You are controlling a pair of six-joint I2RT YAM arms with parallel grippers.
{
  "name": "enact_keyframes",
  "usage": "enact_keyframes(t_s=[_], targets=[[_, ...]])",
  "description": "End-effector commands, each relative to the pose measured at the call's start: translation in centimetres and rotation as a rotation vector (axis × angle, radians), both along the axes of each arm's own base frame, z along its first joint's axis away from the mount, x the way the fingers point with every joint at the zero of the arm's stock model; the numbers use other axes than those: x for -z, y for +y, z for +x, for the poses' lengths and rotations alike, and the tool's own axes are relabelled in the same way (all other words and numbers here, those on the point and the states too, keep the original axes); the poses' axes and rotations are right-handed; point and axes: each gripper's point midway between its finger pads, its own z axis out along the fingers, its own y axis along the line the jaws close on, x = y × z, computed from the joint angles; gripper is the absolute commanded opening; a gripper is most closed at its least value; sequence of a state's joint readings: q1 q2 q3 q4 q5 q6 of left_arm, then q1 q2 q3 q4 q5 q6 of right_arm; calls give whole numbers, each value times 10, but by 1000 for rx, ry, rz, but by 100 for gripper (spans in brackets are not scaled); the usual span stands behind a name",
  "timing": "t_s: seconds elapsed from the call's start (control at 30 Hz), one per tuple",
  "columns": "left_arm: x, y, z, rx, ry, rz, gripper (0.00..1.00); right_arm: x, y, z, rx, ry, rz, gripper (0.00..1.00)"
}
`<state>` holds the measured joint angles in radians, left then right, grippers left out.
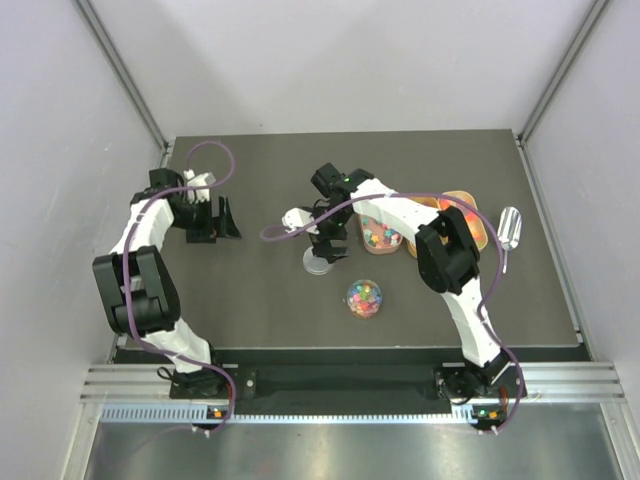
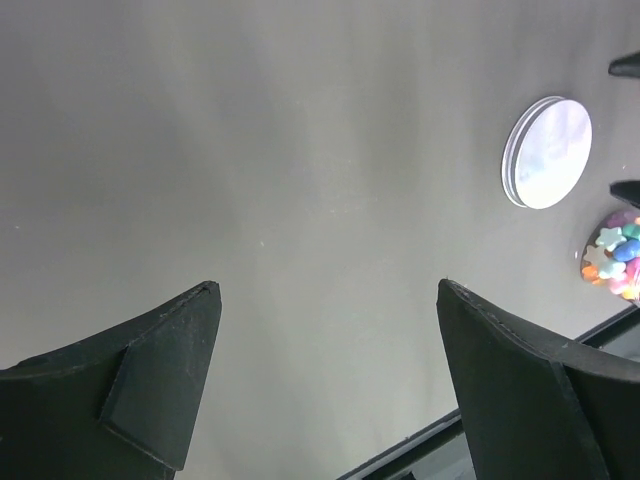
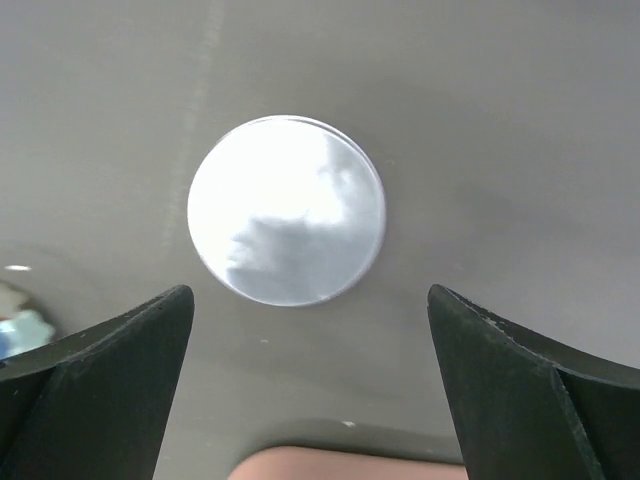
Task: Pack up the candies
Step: Place the bottle lid at the center of the board, then pick up the bottle lid at the center of the board.
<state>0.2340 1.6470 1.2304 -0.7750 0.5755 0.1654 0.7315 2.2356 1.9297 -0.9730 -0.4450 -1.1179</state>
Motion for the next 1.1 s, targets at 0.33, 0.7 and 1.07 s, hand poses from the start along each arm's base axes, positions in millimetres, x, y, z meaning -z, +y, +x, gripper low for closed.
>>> enact_keyframes(t_s=[0.33, 0.7, 1.07], targets=[[8, 3, 9, 8, 14, 3, 93, -10, 25, -17, -129, 61, 97, 100], [16, 4, 12, 8, 28, 4, 93, 21, 30, -9, -145, -6, 33, 100], [19, 3, 16, 10, 32, -4, 93, 26, 29, -20, -174, 4, 12, 100]])
